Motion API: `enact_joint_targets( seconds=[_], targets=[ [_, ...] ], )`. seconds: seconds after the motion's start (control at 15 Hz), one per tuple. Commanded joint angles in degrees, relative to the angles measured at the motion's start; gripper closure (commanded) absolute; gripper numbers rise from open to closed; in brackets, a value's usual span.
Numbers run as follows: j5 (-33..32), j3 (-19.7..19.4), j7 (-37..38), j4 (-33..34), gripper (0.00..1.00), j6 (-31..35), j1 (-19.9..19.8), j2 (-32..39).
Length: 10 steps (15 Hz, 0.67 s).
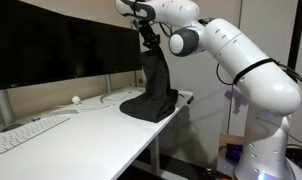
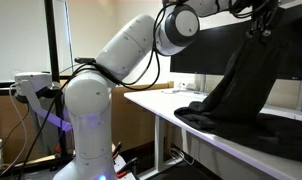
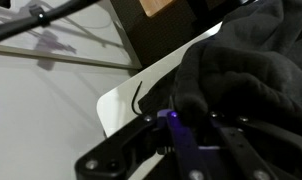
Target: Fold the black trousers on the table.
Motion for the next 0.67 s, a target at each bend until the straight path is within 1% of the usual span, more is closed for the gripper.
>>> enact_joint_targets(
  seconds=[0.0,0.33,0.6],
  targets=[
    [0.8,0.0,-1.8,-1.4,0.97,-1.2,-2.1,-0.2],
    [1.3,0.0,-0.8,-1.2,0.97,-2.3,-4.6,1.0],
    [2.0,-0.1,1.5,-0.8,0.97,-1.7,-6.4,2.8]
  ],
)
